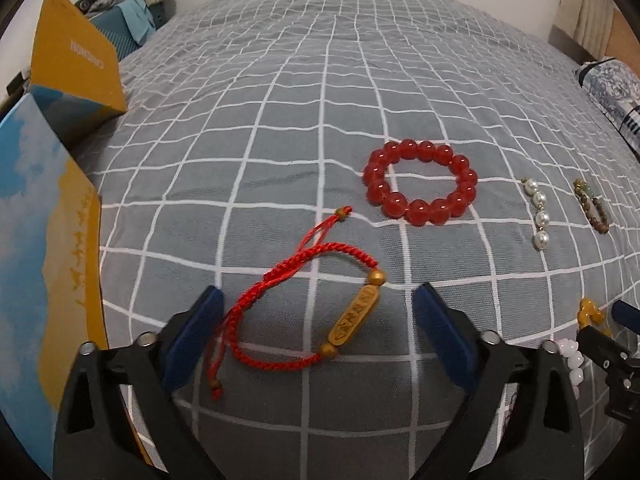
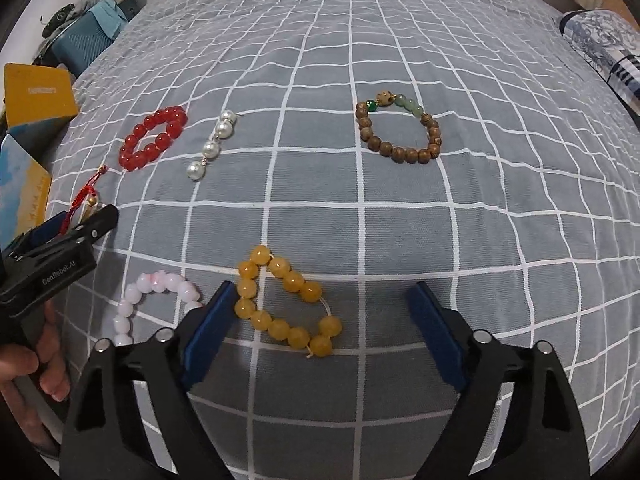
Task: Organize jewelry
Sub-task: 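Grasp red cord gold-tag bracelet with left tool while right tool grasps yellow bead bracelet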
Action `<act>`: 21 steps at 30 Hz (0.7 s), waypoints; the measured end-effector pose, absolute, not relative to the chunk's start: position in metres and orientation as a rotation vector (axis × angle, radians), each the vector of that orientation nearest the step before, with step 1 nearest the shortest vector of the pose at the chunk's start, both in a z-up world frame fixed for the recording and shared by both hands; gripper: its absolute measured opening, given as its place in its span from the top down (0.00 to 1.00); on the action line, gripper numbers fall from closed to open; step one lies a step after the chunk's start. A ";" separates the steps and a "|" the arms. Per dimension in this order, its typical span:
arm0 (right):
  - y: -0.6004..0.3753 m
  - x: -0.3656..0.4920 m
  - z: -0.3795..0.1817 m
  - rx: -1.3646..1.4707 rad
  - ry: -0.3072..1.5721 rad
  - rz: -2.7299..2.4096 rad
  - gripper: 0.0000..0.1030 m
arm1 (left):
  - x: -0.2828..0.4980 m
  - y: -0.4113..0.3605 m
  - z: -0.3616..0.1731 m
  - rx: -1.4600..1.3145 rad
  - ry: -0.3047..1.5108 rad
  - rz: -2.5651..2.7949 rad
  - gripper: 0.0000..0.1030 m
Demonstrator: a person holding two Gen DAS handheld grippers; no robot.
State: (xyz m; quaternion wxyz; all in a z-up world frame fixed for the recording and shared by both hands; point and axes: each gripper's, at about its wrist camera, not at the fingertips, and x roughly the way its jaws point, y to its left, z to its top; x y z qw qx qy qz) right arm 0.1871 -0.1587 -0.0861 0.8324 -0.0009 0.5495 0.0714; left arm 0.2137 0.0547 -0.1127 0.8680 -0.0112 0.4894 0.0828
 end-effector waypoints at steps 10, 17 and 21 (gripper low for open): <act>-0.163 0.184 -0.083 -0.037 1.149 0.103 0.64 | 0.208 0.068 -0.106 -0.056 1.048 0.213 0.56; -0.163 0.179 -0.078 -0.059 1.115 0.078 0.91 | 0.203 0.061 -0.100 -0.038 1.029 0.182 0.94; -0.164 0.176 -0.074 -0.051 1.100 0.084 0.91 | 0.201 0.060 -0.097 -0.039 1.014 0.180 0.94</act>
